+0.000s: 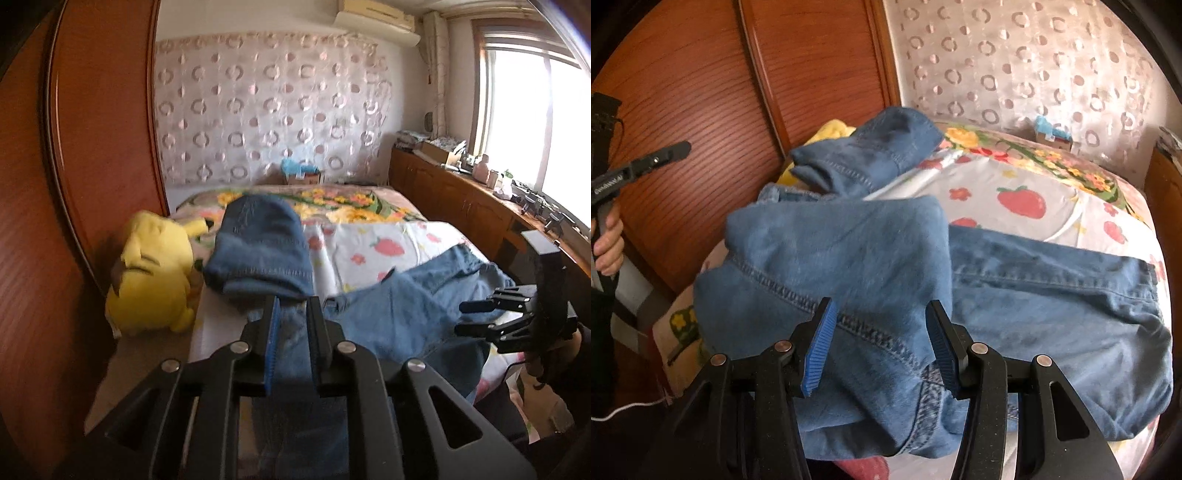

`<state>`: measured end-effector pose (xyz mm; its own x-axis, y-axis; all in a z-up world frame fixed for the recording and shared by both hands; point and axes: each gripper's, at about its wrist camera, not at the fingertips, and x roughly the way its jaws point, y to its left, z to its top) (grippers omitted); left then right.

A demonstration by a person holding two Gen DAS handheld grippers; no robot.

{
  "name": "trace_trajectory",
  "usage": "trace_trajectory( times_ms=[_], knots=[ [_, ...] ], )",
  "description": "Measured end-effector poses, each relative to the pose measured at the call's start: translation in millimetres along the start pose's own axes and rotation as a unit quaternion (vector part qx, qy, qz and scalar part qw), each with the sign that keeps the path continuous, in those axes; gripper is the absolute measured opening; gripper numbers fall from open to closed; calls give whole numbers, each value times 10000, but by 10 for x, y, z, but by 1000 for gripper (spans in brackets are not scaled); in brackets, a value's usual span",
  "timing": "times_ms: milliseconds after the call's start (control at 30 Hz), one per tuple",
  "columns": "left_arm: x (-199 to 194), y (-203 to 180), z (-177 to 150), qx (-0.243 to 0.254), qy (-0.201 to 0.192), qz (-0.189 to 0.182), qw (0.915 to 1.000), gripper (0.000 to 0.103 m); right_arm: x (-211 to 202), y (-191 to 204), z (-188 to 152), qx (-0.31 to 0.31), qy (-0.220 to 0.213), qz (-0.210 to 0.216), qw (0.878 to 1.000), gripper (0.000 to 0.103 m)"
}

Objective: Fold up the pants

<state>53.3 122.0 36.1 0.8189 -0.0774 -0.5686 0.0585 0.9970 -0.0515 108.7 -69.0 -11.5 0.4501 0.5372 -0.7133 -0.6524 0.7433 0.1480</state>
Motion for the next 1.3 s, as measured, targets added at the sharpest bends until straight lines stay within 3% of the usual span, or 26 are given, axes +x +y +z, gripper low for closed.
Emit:
trace_trajectory(
  times_ms=[300,333,367,467,733,967,1200,1300],
  knots=[
    [300,7,-408,-230,364,-50,9991,13,214,-70,-236,11,377,-290,9989,50],
    [326,19,-424,-255,384,-59,9989,13,217,-93,-265,45,383,-257,9989,45],
    [348,22,-442,-280,406,-65,9988,13,225,-101,-289,45,412,-194,9990,21],
    [415,60,-456,-348,440,-72,9984,13,238,-92,-353,2,479,23,9988,9],
    [598,122,-270,-303,399,-303,9983,13,152,-43,-452,-228,584,-76,9980,5],
    [877,11,-185,-179,577,-845,9946,16,196,-31,-529,-201,550,-153,9982,5],
    [1249,-72,-312,92,1268,-653,9897,19,202,-51,-579,-199,474,-108,9986,5],
    [1333,-141,-361,259,1366,-475,9891,19,199,-42,-588,-225,450,-123,9987,5]
  ],
)
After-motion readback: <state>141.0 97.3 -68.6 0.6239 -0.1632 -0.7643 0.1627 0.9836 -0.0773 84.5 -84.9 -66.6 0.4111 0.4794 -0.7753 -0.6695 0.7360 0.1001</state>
